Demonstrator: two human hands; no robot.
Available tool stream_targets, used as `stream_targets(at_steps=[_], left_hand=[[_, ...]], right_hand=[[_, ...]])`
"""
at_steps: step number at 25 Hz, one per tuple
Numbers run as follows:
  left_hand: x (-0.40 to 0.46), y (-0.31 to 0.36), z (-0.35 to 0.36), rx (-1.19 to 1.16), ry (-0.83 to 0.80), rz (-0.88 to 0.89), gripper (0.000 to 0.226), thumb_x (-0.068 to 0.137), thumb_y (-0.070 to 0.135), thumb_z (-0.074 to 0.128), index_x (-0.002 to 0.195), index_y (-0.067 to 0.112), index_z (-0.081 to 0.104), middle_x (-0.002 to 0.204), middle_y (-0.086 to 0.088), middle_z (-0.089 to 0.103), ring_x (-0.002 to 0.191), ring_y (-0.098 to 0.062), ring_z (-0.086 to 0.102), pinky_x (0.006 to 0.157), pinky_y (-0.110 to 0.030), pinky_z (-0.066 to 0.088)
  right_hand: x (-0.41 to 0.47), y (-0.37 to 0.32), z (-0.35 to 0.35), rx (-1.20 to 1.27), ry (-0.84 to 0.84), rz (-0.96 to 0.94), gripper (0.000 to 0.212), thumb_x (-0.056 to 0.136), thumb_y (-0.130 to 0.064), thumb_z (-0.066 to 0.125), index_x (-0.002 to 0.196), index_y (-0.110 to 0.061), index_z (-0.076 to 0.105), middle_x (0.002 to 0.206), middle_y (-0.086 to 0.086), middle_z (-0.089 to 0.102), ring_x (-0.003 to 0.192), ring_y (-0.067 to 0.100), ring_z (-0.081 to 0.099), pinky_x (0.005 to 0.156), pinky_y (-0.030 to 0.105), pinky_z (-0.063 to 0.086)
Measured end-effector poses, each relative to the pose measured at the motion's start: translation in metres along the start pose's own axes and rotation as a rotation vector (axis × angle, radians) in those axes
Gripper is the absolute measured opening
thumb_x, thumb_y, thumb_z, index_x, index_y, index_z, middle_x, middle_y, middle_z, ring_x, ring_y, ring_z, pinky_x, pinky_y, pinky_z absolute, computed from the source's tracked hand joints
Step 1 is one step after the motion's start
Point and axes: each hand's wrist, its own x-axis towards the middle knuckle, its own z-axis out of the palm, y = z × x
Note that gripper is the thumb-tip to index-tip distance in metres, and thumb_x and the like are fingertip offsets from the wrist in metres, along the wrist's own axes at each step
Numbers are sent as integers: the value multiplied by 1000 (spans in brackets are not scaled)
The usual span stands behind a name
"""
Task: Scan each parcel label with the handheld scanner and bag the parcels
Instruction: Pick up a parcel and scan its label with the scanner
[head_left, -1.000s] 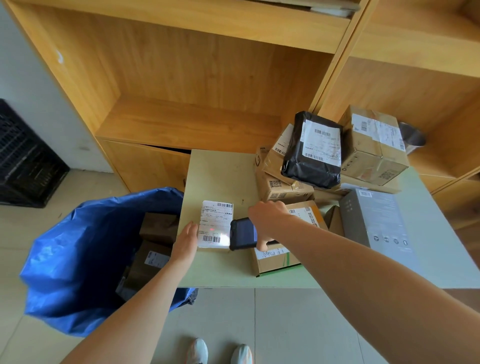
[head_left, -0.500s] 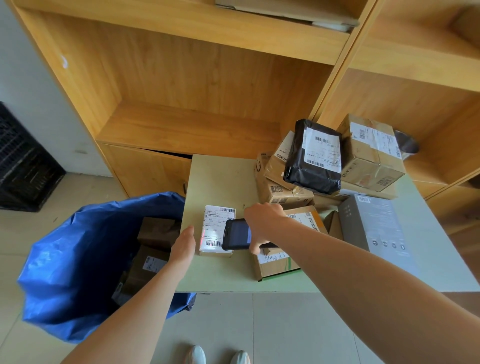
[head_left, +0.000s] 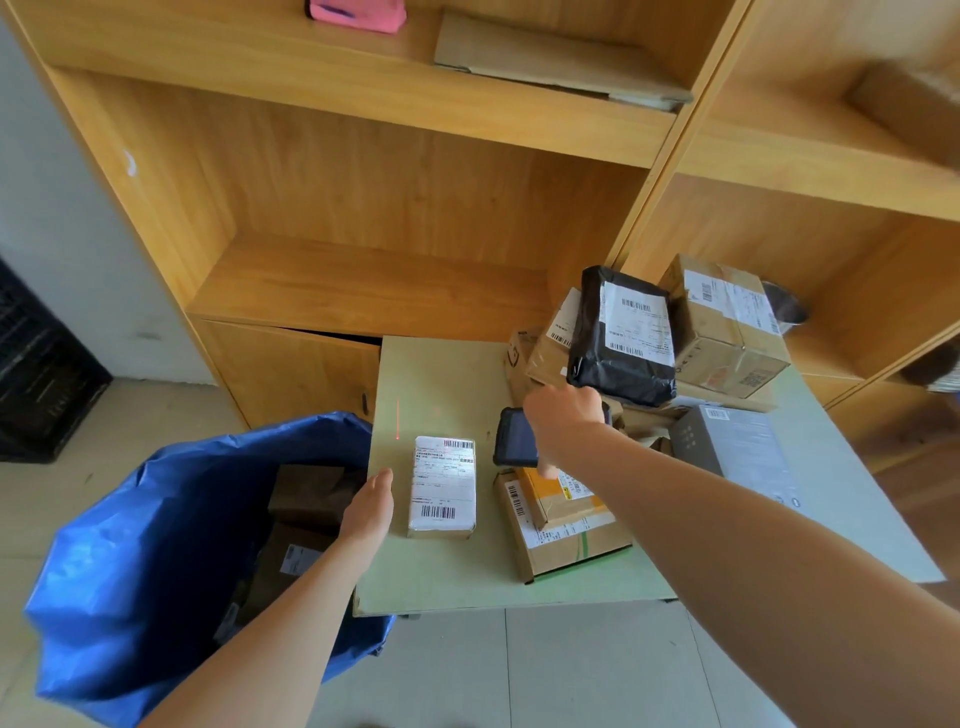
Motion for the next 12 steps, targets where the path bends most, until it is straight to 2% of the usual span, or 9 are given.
stream_targets(at_steps=[3,5,7,10,12], left_hand=[[-5,4,0,89,-40,76,61,93,54,41,147,28,43,150,-2,47,134,-27,46,110,-50,38],[-11,9,5,158,-46,152,63,92,47,53,150,24,39,151,-3,46,134,-25,46,107,-43,41],[-15,14,17,245,5,239,71,88,41,64,151,21,37,149,-5,46,131,-24,50,96,-36,45],[-24,24,42,366,79,313,86,81,48,72,153,24,31,143,-4,43,123,-23,54,80,-32,46],[-23,30,52,393,91,307,87,83,49,69,154,24,27,142,-6,41,121,-25,54,78,-33,47]], right_hand=[[-1,-3,-1,-29,-26,23,22,86,-15,75,96,-15,56,78,-1,50,87,24,56,77,32,46],[-2,-3,-1,-36,-38,53,22,87,-14,74,106,-15,62,90,0,55,96,24,62,84,33,50],[-2,-1,1,-46,-55,89,26,87,-15,74,112,-14,66,95,1,58,102,24,64,87,33,52],[-1,1,4,-39,-76,104,27,85,-18,78,108,-13,66,95,2,60,100,25,65,86,35,54],[3,3,6,-17,-68,93,32,84,-22,80,111,-13,66,93,2,58,94,25,62,79,33,52]])
